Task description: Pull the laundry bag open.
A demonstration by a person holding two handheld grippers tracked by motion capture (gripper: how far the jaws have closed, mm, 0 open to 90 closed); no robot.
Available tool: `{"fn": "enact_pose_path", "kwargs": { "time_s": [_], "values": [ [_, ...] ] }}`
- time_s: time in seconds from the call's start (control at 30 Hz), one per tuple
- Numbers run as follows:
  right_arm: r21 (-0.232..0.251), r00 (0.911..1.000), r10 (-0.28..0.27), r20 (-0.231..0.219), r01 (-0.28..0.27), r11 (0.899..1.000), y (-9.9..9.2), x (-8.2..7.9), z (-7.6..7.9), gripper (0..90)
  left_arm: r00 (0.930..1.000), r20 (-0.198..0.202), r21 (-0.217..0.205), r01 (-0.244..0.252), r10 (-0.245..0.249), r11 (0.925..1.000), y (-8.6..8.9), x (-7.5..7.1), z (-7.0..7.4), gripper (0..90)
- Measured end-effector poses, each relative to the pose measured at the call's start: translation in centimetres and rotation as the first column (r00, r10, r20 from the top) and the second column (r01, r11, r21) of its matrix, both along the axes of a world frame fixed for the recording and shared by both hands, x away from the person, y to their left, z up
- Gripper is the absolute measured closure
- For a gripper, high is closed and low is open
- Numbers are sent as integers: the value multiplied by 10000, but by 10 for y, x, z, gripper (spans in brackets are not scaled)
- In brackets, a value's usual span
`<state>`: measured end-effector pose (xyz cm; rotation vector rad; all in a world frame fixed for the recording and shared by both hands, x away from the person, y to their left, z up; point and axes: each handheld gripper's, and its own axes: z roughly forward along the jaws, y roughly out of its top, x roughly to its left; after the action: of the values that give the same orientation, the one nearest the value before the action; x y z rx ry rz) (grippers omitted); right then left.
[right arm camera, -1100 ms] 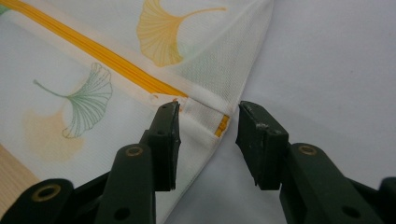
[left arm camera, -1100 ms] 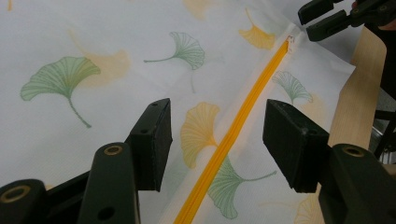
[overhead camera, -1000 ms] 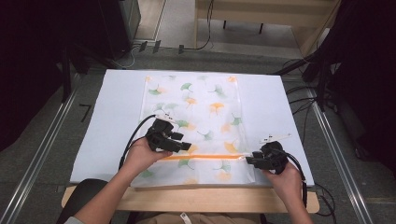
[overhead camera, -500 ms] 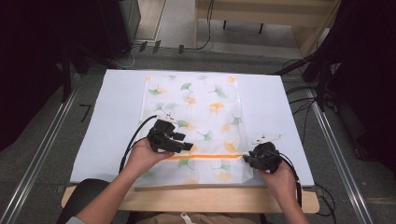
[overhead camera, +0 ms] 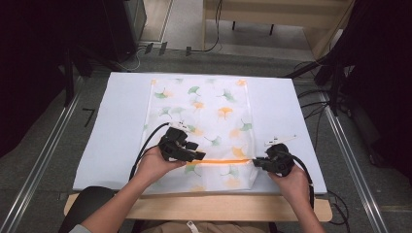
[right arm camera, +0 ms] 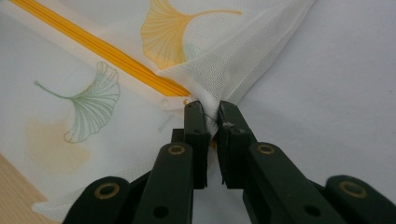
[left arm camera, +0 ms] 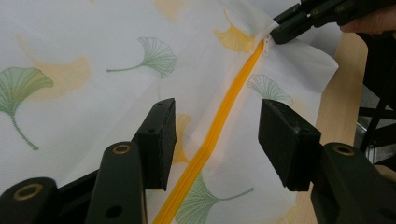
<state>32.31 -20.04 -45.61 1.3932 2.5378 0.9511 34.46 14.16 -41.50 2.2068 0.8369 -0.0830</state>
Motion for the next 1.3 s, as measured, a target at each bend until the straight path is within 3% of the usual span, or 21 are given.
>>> {"fn": "enact_pose_path", "kwargs": {
  "time_s": [0.33,0.43,0.7,0.87,1.03,1.3],
  "values": [
    [460,9997,139,198,-148,9988,-5,0,13,853,9992,5,41,397,-397,9992,-15,-6,-5,491],
    [491,9996,209,188,-218,9986,-5,1,15,853,9987,-125,-148,501,-503,9986,-22,-7,-6,468],
    [510,9992,364,183,-373,9980,-3,1,19,852,9960,-43,-129,893,-893,9959,-41,-9,-7,473],
    [569,9988,428,232,-441,9974,-2,2,21,852,9933,-14,-176,1155,-1156,9931,-57,-11,-10,522],
    [539,9987,480,163,-488,9974,-1,1,21,852,9899,-115,66,1414,-1413,9899,-69,-11,-14,584],
    [583,9980,595,236,-607,9964,0,1,22,851,9863,-192,-142,1638,-1641,9864,-87,-11,-17,648]
  ]
}}
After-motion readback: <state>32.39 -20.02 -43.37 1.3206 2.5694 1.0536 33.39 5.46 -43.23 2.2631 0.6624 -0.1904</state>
